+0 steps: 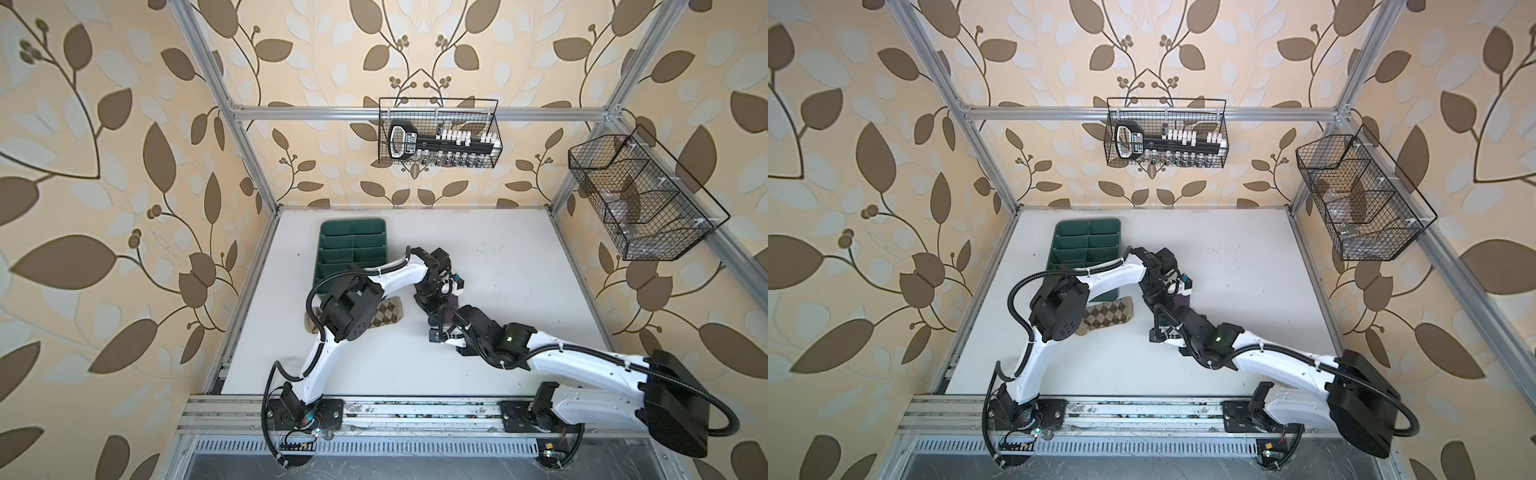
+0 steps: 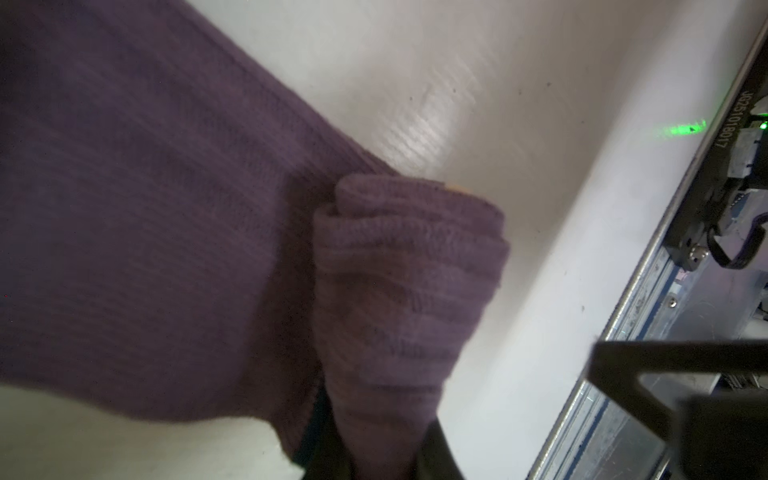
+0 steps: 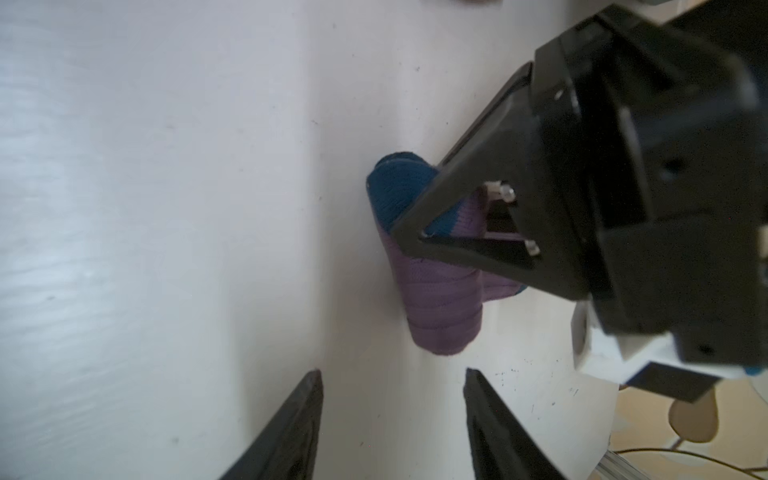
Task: Roll the socks
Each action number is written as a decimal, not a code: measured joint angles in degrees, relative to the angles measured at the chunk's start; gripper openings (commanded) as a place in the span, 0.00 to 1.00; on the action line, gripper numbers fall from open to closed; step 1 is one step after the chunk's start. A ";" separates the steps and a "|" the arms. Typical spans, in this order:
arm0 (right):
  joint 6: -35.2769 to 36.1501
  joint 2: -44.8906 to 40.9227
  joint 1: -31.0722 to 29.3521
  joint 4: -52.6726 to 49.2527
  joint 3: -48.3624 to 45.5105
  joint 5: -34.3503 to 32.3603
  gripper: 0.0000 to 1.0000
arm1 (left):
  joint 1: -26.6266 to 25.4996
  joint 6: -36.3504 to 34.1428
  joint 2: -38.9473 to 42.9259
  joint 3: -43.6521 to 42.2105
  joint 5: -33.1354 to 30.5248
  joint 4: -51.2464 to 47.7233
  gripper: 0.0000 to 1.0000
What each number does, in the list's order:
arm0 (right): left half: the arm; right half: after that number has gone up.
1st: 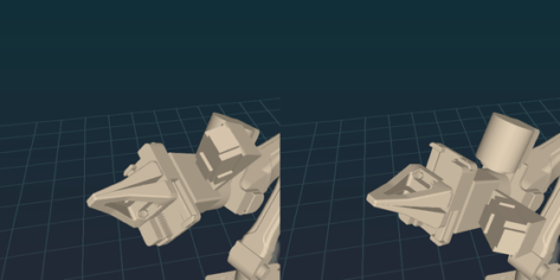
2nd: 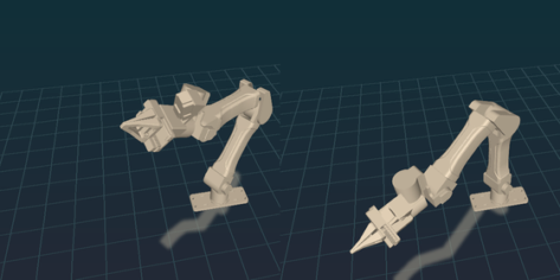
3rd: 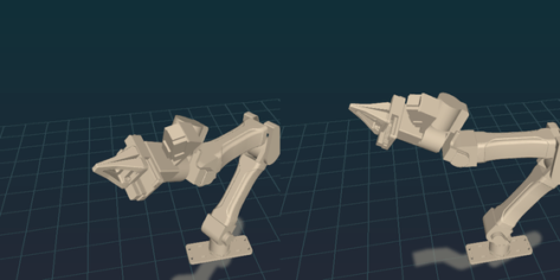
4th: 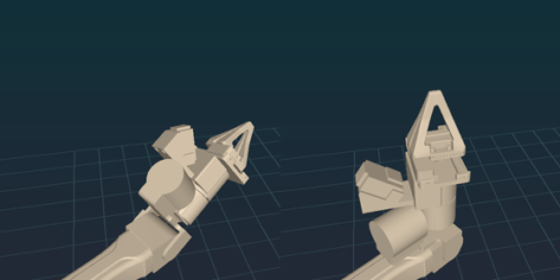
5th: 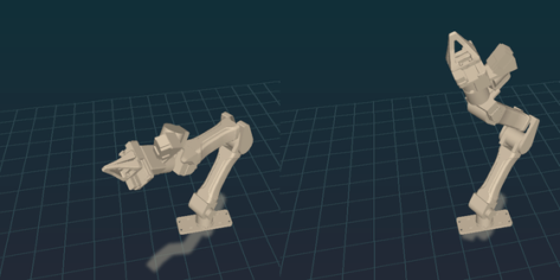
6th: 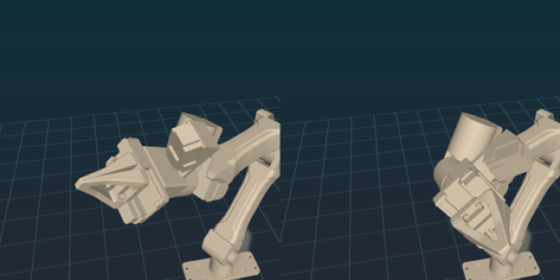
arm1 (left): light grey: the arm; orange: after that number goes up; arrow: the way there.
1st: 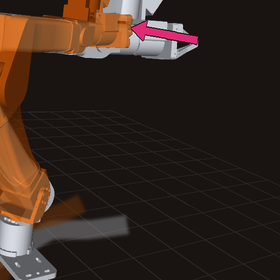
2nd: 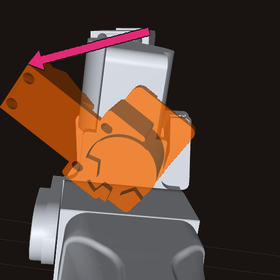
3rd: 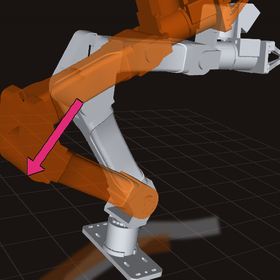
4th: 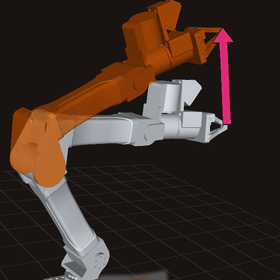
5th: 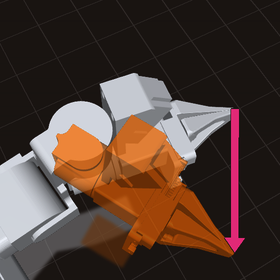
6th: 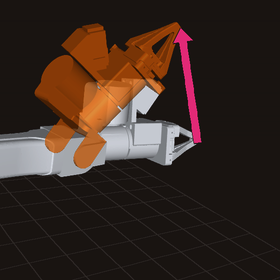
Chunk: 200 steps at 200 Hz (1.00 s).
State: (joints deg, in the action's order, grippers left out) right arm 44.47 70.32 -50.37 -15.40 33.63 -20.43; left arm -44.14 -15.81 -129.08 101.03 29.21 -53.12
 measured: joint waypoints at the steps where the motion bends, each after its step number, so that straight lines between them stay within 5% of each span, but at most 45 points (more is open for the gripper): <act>1: 0.04 0.28 0.11 0.44 0.00 0.00 0.60 | 0.00 0.00 0.00 0.00 0.04 0.00 0.15; 58: 6.27 8.02 5.07 10.82 0.22 2.34 0.58 | 0.48 0.20 -0.35 -0.04 1.66 -0.02 0.15; 93: 7.54 13.35 6.97 10.82 2.36 5.88 0.21 | 0.68 0.59 -0.48 -0.13 2.43 -0.02 0.30; 140: 8.28 12.98 6.82 6.16 4.17 10.67 0.00 | 1.36 1.03 1.92 -3.32 0.72 0.66 0.58; 200: 7.06 12.55 6.60 1.51 6.34 20.72 0.00 | 1.09 5.70 13.51 -16.65 -9.09 6.86 0.74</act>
State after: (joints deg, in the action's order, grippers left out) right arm 51.53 82.87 -43.77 -13.89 39.97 0.30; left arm -43.05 -10.11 -115.57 84.38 20.12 -46.26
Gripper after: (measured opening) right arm 0.132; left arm 0.711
